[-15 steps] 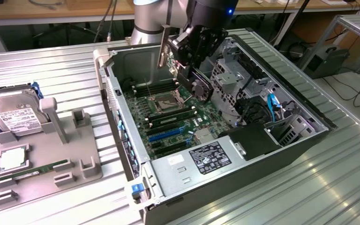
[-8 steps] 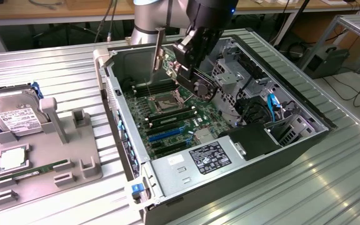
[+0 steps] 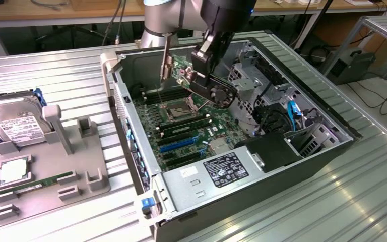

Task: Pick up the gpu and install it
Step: 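Insert the gpu into the slot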

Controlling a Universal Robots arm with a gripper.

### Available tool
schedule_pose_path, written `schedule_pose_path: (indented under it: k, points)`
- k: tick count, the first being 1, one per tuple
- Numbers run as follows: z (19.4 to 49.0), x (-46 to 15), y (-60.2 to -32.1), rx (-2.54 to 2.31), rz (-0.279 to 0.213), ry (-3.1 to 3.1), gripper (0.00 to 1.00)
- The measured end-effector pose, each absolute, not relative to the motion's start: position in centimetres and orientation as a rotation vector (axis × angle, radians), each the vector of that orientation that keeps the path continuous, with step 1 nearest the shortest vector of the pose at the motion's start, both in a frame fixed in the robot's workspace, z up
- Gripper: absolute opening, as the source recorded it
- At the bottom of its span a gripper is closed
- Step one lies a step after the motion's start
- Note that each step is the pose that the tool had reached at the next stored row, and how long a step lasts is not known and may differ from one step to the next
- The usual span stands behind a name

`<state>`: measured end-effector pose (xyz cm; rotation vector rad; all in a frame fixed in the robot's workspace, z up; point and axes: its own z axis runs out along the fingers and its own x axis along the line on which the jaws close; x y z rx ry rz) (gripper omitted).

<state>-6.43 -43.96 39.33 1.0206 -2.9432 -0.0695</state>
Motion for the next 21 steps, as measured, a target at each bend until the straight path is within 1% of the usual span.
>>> schedule_pose_path:
  k: [21]
  points:
    - [38.8, -6.43, -43.96, 1.642, -0.052, -2.654, 0.26]
